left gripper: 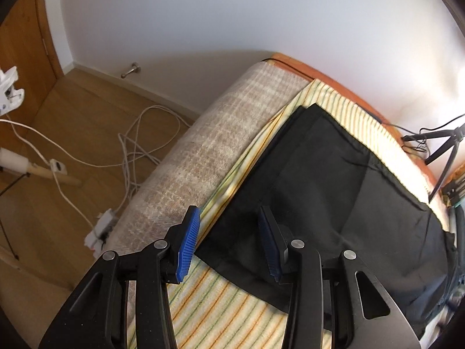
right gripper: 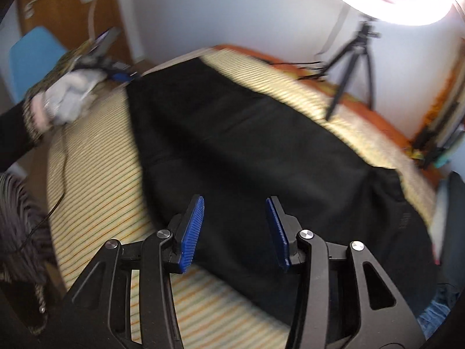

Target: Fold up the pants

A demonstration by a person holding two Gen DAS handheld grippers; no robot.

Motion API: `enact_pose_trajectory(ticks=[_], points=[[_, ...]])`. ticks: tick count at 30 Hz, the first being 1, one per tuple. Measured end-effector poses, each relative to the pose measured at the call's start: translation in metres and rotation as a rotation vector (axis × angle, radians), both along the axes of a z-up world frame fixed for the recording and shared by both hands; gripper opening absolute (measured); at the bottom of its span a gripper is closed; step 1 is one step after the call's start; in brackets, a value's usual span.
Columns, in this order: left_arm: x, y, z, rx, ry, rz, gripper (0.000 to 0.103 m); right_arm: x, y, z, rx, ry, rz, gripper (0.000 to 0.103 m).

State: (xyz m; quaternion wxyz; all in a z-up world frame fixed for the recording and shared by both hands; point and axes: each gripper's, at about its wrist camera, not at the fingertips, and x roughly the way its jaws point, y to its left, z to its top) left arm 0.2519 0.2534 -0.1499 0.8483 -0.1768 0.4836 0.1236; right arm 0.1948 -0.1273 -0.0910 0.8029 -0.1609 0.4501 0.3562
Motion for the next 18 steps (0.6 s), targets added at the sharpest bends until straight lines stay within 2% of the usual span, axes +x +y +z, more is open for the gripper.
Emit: enact_pose_trajectory(ticks=[2, 6, 7, 8, 9, 10, 15, 18], points=[[-0.001, 0.000, -0.002, 0.000, -0.003, 0.002, 0.040, -0.008, 0.020, -0.012, -0.049, -0.010, 0.049, 0.046], [-0.001, -0.001, -0.002, 0.007, -0.006, 0.001, 0.040, -0.004, 0.041, -0.030, -0.140, -0.018, 0.043, 0.044], [-0.001, 0.000, -0.002, 0.006, -0.007, 0.004, 0.040, -0.003, 0.043, -0.033, -0.142, -0.009, 0.047, 0.040], [-0.001, -0.001, -0.002, 0.009, -0.008, 0.006, 0.040, -0.003, 0.045, -0.035, -0.136, 0.015, 0.061, 0.021], [-0.001, -0.001, -0.001, 0.016, -0.009, 0.009, 0.039, -0.006, 0.047, -0.037, -0.137, 0.022, 0.068, 0.008], [-0.002, 0.000, 0.000, 0.034, -0.010, 0.016, 0.037, -0.009, 0.047, -0.036, -0.145, 0.011, 0.072, 0.007], [-0.013, 0.015, 0.010, 0.086, -0.044, 0.093, 0.036, -0.036, 0.045, -0.038, -0.166, 0.036, 0.166, 0.005], [-0.017, 0.023, 0.014, 0.049, -0.069, 0.125, 0.034, -0.033, 0.040, -0.038, -0.144, 0.054, 0.147, 0.005]])
